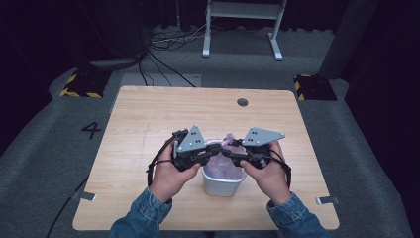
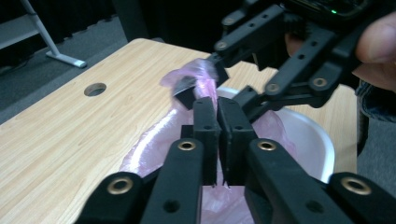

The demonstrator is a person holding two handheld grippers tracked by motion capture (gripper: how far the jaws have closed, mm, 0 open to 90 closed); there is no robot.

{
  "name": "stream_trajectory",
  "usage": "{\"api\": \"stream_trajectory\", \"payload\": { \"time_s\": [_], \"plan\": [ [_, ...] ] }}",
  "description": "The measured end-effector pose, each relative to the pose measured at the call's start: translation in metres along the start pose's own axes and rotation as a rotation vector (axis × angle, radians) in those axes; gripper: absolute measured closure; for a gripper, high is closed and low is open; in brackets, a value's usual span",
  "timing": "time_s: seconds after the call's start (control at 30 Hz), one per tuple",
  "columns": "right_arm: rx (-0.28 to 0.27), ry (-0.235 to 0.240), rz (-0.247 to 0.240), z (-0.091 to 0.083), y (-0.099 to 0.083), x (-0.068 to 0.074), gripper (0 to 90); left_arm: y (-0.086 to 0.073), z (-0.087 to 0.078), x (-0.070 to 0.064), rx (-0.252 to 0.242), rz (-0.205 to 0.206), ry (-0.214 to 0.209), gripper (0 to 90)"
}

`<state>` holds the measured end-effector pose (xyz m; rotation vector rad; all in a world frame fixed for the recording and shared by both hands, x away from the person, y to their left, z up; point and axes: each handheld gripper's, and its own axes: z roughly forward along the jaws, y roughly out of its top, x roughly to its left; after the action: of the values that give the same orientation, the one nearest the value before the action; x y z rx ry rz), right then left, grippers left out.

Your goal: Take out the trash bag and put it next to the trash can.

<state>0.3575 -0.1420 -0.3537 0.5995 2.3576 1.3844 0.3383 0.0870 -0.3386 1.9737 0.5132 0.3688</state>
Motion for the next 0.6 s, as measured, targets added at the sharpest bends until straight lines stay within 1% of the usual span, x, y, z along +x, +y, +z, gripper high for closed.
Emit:
{"api": "stream_trajectory", "payload": {
  "time_s": [0.07, 0.17, 0.27, 0.33, 0.37, 0.43, 0.53, 0.6],
  "plan": [
    [-0.009, -0.014, 0.005, -0.006, -0.004, -0.001, 57.1, -0.001, -0.004, 0.0, -0.019, -0.004, 0.009, 88.5],
    [-0.014, -0.04, 0.015, -0.013, -0.014, -0.002, 53.1, -0.003, -0.011, 0.001, -0.035, 0.009, 0.021, 88.4],
    [-0.011, -0.041, 0.03, -0.017, -0.022, -0.003, 47.9, -0.007, -0.023, 0.001, -0.051, 0.0, 0.038, 88.4],
    [0.004, -0.051, 0.032, -0.018, -0.027, -0.003, 45.1, -0.011, -0.031, 0.002, -0.063, -0.02, 0.033, 88.2],
    [0.019, -0.065, 0.032, -0.018, -0.028, -0.003, 44.1, -0.015, -0.034, 0.003, -0.064, -0.029, 0.031, 88.0],
    [0.036, -0.086, 0.025, -0.018, -0.031, -0.003, 42.1, -0.022, -0.04, 0.005, -0.064, -0.05, 0.047, 87.7],
    [0.036, -0.08, 0.023, -0.018, -0.03, -0.003, 41.0, -0.033, -0.045, 0.009, -0.066, -0.084, 0.054, 86.5],
    [0.046, -0.076, 0.026, -0.017, -0.029, -0.003, 37.5, -0.04, -0.046, 0.011, -0.06, -0.096, 0.066, 85.4]
  ]
}}
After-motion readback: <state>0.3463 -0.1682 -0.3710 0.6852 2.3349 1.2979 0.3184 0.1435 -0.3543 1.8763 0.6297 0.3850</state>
